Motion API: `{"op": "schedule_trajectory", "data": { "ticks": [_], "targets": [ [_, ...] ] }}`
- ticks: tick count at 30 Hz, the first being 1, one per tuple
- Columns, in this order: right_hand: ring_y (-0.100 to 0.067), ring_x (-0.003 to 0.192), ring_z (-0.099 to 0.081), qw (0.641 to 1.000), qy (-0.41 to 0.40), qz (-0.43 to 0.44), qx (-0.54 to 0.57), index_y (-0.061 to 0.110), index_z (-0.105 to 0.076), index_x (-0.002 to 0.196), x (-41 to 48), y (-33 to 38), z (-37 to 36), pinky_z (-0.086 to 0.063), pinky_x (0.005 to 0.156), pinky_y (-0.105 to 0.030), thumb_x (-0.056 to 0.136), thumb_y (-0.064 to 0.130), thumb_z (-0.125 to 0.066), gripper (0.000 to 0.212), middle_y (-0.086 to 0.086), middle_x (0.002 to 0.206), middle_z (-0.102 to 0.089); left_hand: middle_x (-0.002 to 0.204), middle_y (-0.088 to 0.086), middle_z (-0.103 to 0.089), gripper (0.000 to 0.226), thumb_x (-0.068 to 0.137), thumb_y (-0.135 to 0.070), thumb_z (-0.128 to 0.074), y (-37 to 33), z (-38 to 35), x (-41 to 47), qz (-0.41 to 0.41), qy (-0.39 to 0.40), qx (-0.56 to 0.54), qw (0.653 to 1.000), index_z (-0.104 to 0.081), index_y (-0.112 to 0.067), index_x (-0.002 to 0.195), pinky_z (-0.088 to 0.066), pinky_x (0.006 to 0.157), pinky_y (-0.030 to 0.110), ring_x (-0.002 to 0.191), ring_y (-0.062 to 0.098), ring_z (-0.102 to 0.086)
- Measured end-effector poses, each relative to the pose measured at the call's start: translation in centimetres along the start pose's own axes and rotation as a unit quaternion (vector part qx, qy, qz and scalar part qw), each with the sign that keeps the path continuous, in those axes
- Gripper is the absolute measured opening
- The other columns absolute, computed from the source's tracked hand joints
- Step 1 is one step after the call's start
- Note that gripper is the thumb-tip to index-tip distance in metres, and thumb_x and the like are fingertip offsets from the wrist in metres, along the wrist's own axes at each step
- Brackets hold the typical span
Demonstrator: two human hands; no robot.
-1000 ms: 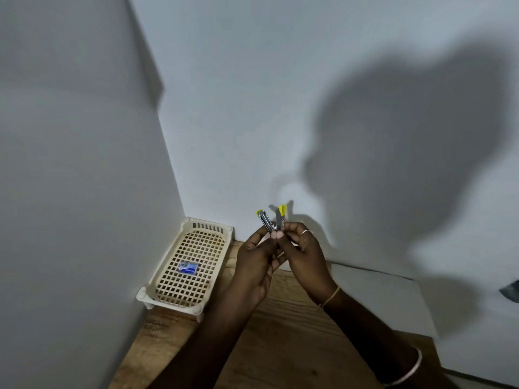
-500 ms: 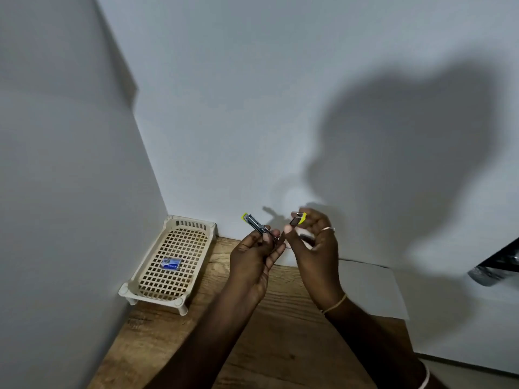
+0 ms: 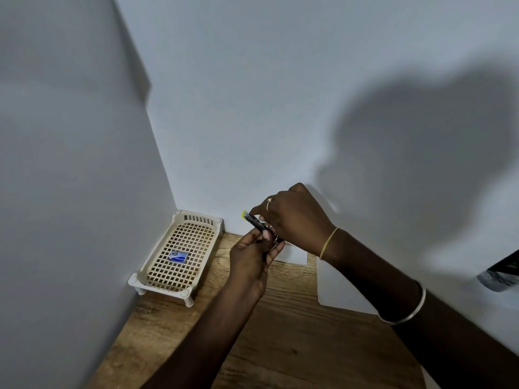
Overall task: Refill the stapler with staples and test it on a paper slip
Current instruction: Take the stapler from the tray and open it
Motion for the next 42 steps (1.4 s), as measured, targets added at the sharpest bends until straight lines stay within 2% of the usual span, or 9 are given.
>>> {"op": "schedule_trajectory", "data": {
  "ticks": [5,12,20,23,25,28,33,39,42],
  "targets": [
    [-0.015,0.085,-0.066,1.0,0.004,0.014,0.017,0.037,-0.072,0.1,0.2,0.2,-0.3,-0.029,0.083,-0.033,0.089,0.016,-0.055,0.029,0.012,0.097,-0.074,0.075,0.001,-0.076,0.048,0.096,0.016,-0.051,0.1,0.3,0.1,0.004,0.006,0.01,1.0,-0.084,-0.013,0.076,-0.065,0.079,0.037,0.072,0.012,-0.077],
    [-0.011,0.086,-0.067,0.997,-0.011,-0.008,0.076,0.036,-0.074,0.107,0.3,-0.3,-0.6,-0.038,0.092,-0.039,0.089,0.018,-0.062,0.028,0.013,0.1,-0.076,0.074,0.001,-0.076,0.044,0.094,0.017,-0.053,0.1,0.6,0.3,0.009,0.007,0.02,1.0,-0.083,-0.011,0.079,-0.065,0.072,0.034,0.072,0.015,-0.078],
    [-0.008,0.067,-0.064,0.996,-0.005,0.001,0.09,0.034,-0.066,0.095,0.6,-0.5,-1.4,-0.045,0.078,-0.035,0.075,0.008,-0.065,0.033,0.014,0.081,-0.072,0.074,-0.001,-0.076,0.045,0.093,0.016,-0.054,0.0,0.9,0.2,0.011,0.008,0.04,0.999,-0.085,-0.015,0.081,-0.064,0.071,0.033,0.079,0.02,-0.079],
    [-0.006,0.068,-0.066,0.994,0.008,0.002,0.113,0.034,-0.062,0.097,0.6,-0.5,-1.9,-0.049,0.078,-0.032,0.076,0.007,-0.064,0.034,0.016,0.084,-0.072,0.076,0.001,-0.076,0.044,0.092,0.016,-0.054,0.2,1.2,0.1,0.018,0.005,0.045,0.999,-0.084,-0.014,0.081,-0.064,0.069,0.033,0.081,0.021,-0.079],
    [-0.004,0.07,-0.065,0.992,0.011,-0.002,0.123,0.033,-0.064,0.098,0.4,-0.4,-2.1,-0.046,0.076,-0.03,0.077,0.007,-0.065,0.033,0.019,0.085,-0.071,0.076,0.001,-0.076,0.043,0.092,0.017,-0.054,0.3,1.5,0.1,0.022,0.001,0.043,0.999,-0.083,-0.012,0.081,-0.064,0.069,0.033,0.079,0.021,-0.079],
    [-0.002,0.067,-0.061,0.987,0.006,-0.011,0.163,0.03,-0.067,0.094,-0.1,-0.5,-2.3,-0.038,0.066,-0.025,0.078,0.012,-0.065,0.024,0.024,0.07,-0.059,0.081,0.004,-0.077,0.04,0.093,0.015,-0.055,0.0,1.9,0.1,0.024,-0.002,0.047,0.999,-0.082,-0.012,0.08,-0.064,0.069,0.032,0.08,0.021,-0.079],
    [-0.004,0.067,-0.057,0.989,0.019,-0.005,0.143,0.029,-0.068,0.092,-0.3,-0.2,-2.6,-0.033,0.063,-0.024,0.08,0.016,-0.069,0.018,0.028,0.059,-0.048,0.077,0.004,-0.076,0.046,0.094,0.014,-0.053,-0.2,2.3,0.1,0.032,0.004,0.061,0.998,-0.082,-0.015,0.073,-0.063,0.067,0.03,0.075,0.016,-0.077],
    [-0.005,0.065,-0.05,0.99,0.056,0.044,0.122,0.027,-0.062,0.087,-0.5,0.7,-3.3,-0.025,0.055,-0.016,0.08,0.016,-0.065,0.013,0.014,0.072,-0.057,0.076,0.004,-0.076,0.051,0.092,0.017,-0.05,-0.4,2.6,-0.1,0.038,0.013,0.074,0.996,-0.08,-0.015,0.067,-0.064,0.068,0.03,0.076,0.022,-0.078],
    [-0.01,0.069,-0.057,0.986,0.074,0.052,0.141,0.026,-0.059,0.087,-0.6,0.9,-3.5,-0.036,0.055,-0.026,0.08,0.017,-0.064,0.012,0.009,0.079,-0.063,0.081,0.008,-0.077,0.048,0.093,0.016,-0.05,-0.4,2.8,-0.4,0.043,0.008,0.077,0.996,-0.078,-0.014,0.067,-0.063,0.065,0.029,0.077,0.024,-0.078]
  ]
}}
Point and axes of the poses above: each hand's wrist, its own x-axis towards the middle knuckle, its own z-axis out of the back of the hand, y = z × x, the point moved 8 cm from there along x, towards the middle knuckle
